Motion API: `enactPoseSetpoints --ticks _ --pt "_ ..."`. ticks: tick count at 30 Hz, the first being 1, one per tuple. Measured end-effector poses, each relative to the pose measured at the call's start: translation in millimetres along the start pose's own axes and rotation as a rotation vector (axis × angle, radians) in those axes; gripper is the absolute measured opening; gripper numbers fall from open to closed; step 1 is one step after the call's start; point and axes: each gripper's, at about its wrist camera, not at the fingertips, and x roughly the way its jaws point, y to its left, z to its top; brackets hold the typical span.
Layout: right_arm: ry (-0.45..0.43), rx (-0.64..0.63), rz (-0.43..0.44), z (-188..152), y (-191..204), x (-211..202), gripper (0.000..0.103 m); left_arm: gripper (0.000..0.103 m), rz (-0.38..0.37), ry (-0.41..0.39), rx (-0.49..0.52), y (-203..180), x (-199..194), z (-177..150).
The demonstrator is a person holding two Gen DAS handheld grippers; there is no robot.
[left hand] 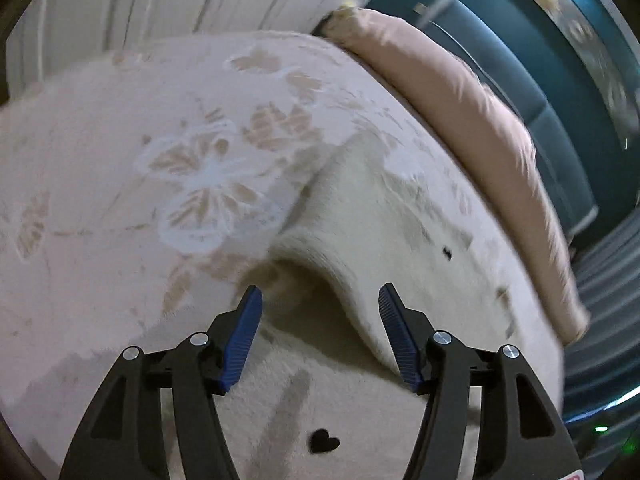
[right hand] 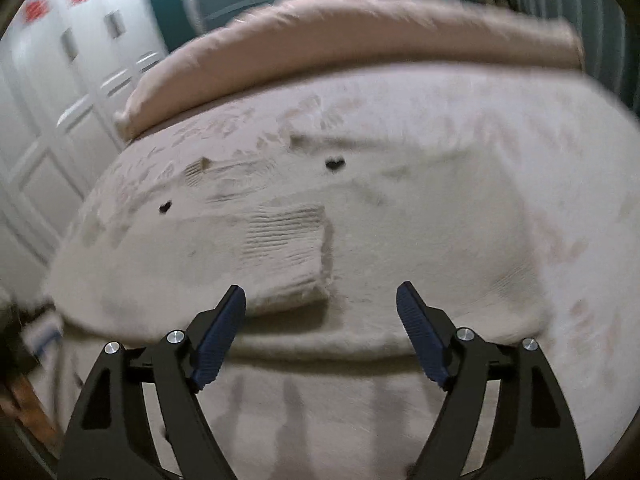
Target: Fold small clothes
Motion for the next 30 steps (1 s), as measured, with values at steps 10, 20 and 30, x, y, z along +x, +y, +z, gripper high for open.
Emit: enactPoseSetpoints --ticks 10,20,30 --pt "-0.173 0.022 0.137 60.7 27.4 -46.2 0.004 0.005 -0.117 -0.06 0.019 -32.3 -0.9 31.8" --pt "-0.02 0.034 -0.09 16.3 -50.0 32.9 0.002 0.009 0.082 -0.029 0.235 -39.2 67.2 -21.3" --pt "-0.075 0.13 -0.071 6.6 -55.5 -10.4 0.01 0.024 0.02 -0.049 0.168 -29.3 40.0 -18.1"
